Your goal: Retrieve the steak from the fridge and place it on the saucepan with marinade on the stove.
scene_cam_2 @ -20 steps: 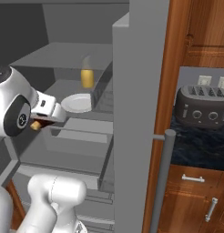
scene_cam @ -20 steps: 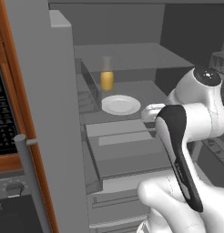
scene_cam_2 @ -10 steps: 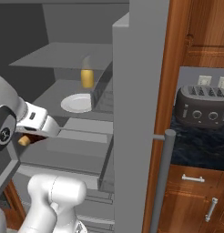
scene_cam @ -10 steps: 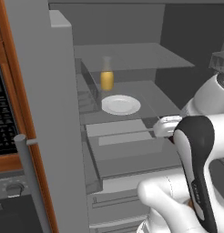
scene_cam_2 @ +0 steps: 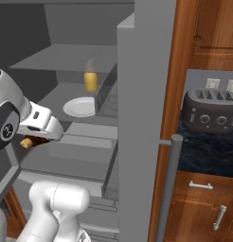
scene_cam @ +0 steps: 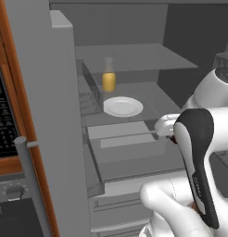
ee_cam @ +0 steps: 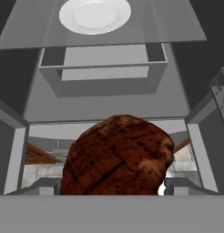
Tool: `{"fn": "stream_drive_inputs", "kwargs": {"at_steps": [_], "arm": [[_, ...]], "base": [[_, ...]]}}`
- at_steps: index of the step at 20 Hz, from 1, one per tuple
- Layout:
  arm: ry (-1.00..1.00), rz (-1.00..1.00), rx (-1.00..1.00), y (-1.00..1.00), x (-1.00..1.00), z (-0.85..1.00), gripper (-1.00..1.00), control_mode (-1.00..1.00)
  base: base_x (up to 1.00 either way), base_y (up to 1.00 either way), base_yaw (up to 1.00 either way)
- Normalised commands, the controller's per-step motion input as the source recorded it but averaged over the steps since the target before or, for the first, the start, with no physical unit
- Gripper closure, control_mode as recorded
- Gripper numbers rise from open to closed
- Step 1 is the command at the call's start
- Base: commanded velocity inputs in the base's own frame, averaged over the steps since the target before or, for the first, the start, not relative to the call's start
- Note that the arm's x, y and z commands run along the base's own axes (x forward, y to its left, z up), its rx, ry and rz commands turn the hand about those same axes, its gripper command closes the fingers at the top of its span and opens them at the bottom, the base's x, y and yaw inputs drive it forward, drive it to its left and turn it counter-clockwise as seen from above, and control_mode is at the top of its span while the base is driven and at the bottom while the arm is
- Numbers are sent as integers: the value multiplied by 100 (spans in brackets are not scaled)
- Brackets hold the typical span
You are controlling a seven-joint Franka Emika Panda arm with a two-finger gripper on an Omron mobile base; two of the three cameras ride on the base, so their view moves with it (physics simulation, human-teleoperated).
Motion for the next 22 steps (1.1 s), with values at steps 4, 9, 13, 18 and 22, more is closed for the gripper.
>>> {"fn": "stream_drive_inputs", "kwargs": {"at_steps": [4,9,13,18,22], "arm": [[0,0,0,0,0,22,100,-100],[0,0,0,0,0,15,100,-100],[0,0,0,0,-3,0,100,100],[0,0,0,0,0,0,100,100],[0,0,0,0,0,0,100,100]], "base": [[0,0,0],[0,0,0],[-27,-1,0],[-98,-12,0],[-100,-15,0]]}}
